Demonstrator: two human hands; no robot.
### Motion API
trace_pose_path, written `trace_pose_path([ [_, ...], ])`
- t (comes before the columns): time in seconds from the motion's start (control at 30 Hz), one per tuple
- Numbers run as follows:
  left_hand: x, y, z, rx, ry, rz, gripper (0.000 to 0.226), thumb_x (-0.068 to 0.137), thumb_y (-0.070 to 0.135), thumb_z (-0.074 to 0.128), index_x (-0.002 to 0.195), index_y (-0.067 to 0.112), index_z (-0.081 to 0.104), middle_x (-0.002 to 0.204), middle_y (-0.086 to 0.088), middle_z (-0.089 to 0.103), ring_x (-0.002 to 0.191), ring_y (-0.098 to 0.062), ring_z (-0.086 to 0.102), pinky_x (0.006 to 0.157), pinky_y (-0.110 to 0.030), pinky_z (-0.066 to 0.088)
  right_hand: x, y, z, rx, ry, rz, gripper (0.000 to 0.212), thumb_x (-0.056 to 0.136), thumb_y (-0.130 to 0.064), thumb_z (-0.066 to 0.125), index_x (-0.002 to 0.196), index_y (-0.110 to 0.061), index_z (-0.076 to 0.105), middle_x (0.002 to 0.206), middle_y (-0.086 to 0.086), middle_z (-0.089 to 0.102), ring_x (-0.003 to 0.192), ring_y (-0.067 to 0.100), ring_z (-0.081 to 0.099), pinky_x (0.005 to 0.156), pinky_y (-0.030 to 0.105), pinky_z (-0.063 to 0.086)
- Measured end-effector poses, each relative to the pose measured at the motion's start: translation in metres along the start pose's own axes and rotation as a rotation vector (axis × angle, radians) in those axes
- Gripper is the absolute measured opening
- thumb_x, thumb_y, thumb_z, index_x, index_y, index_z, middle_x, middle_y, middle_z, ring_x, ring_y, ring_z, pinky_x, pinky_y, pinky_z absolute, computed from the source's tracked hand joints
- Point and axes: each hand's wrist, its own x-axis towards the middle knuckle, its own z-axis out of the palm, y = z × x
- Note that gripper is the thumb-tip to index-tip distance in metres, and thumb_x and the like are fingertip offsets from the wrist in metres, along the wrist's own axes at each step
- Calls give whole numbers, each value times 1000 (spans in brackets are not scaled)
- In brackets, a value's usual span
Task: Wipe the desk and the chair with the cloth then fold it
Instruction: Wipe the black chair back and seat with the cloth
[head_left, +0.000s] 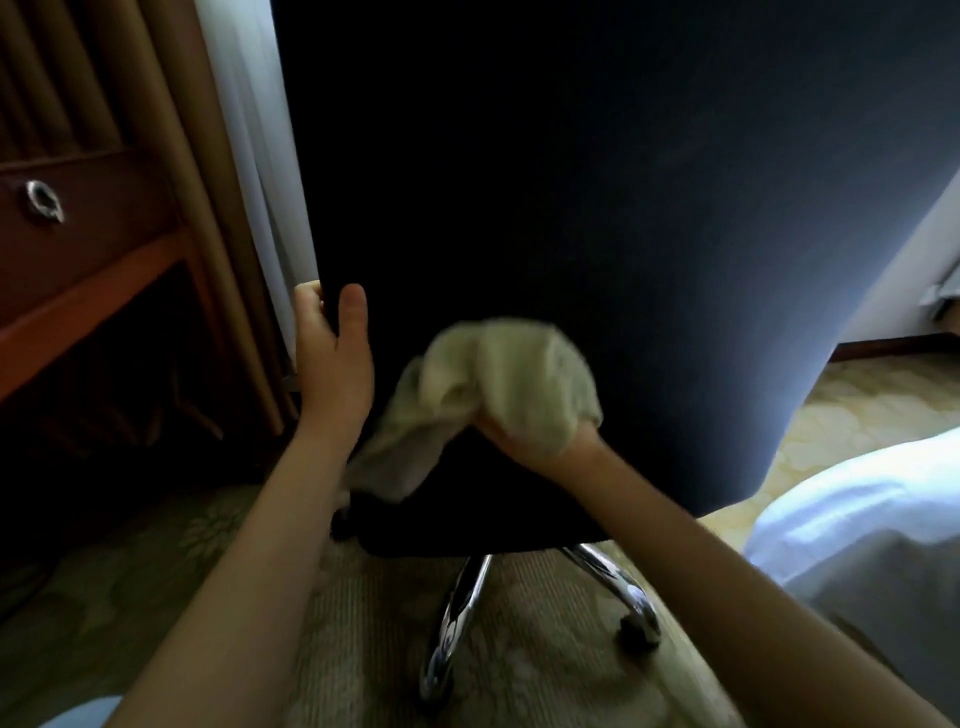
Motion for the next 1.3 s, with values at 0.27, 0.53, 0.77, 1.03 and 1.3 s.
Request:
trace_pose_path([
  [0.27, 7, -7, -1, -42, 25, -8, 16, 102, 25, 34, 88, 29, 41, 81, 7, 46, 63, 9, 47, 60, -13, 37, 28, -44, -44, 53, 433, -395, 33, 103, -30, 26, 100, -12, 53, 76, 17, 69, 76, 18, 58, 74, 32, 46],
  [0.53, 13, -12, -8, 69, 76, -46, 15, 101, 27, 37, 100, 13, 42, 79, 8, 47, 62, 13, 48, 58, -10, 37, 8, -5, -56, -390, -49, -314, 54, 100, -47, 16, 131, -19, 50, 129, 16, 55, 116, 20, 54, 93, 20, 42],
  [0.77, 23, -11, -17, 46, 52, -112, 22, 101, 29, 37, 104, 9, 47, 88, 2, 46, 70, -4, 47, 56, -5, 38, 32, 10, -163, -238, 342, -221, 38, 102, -39, 20, 100, -16, 50, 77, 16, 68, 67, 29, 66, 74, 32, 44],
  [1.03, 20, 53, 16, 239, 395, 163, 45, 97, 18, 46, 136, -4, 37, 137, -24, 38, 126, -33, 39, 106, -35, 28, 37, 22, -213, -154, 726, 125, 61, 91, -41, 28, 145, -13, 33, 135, 24, 47, 119, 40, 48, 97, 43, 40],
  [1.3, 74, 130, 71, 525, 366, 587, 50, 99, 31, 36, 145, 12, 33, 152, -19, 24, 141, -32, 23, 115, -40, 12, 31, 25, -210, -54, 678, 184, 62, 91, -48, 28, 147, -22, 26, 137, 15, 46, 115, 30, 51, 80, 32, 42],
])
